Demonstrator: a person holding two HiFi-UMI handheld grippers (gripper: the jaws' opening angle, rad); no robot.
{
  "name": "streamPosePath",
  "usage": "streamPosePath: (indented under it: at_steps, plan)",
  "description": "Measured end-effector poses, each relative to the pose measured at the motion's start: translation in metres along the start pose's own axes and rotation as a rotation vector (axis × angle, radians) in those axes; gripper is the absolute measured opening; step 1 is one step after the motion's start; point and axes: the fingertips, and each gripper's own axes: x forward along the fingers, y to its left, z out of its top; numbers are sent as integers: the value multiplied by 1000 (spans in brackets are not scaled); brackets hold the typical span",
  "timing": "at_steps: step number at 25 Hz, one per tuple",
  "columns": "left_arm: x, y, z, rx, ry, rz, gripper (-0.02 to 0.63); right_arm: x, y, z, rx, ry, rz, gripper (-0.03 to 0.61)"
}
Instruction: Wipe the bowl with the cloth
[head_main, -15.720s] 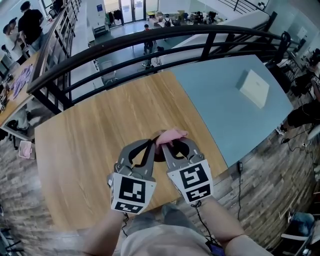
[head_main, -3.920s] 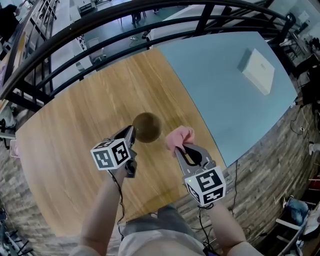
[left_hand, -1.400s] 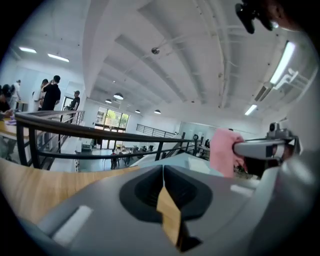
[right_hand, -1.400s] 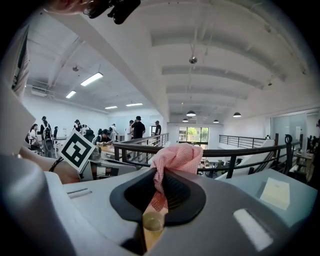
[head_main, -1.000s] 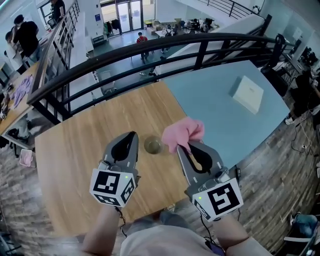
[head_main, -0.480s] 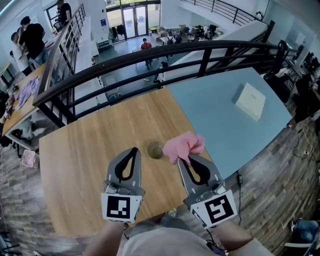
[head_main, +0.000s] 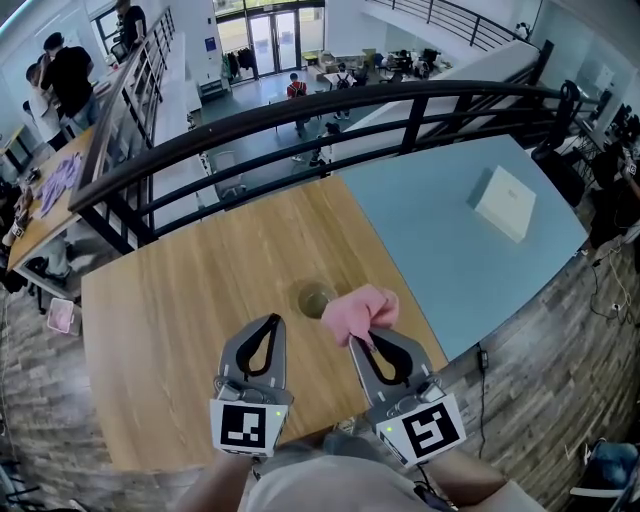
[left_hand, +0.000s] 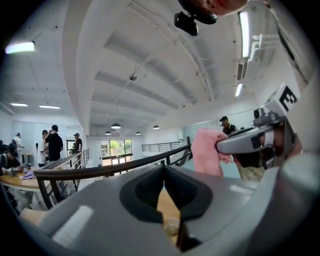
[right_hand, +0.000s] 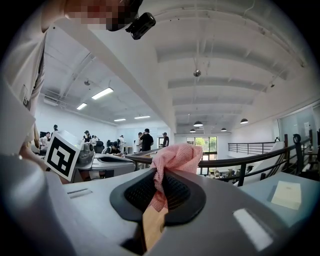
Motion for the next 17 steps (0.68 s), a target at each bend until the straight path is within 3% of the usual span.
streamPosePath:
  at_steps: [17]
  plan:
    - [1, 1, -2, 10, 13, -1, 3, 4, -7, 2, 44, -55, -14, 31]
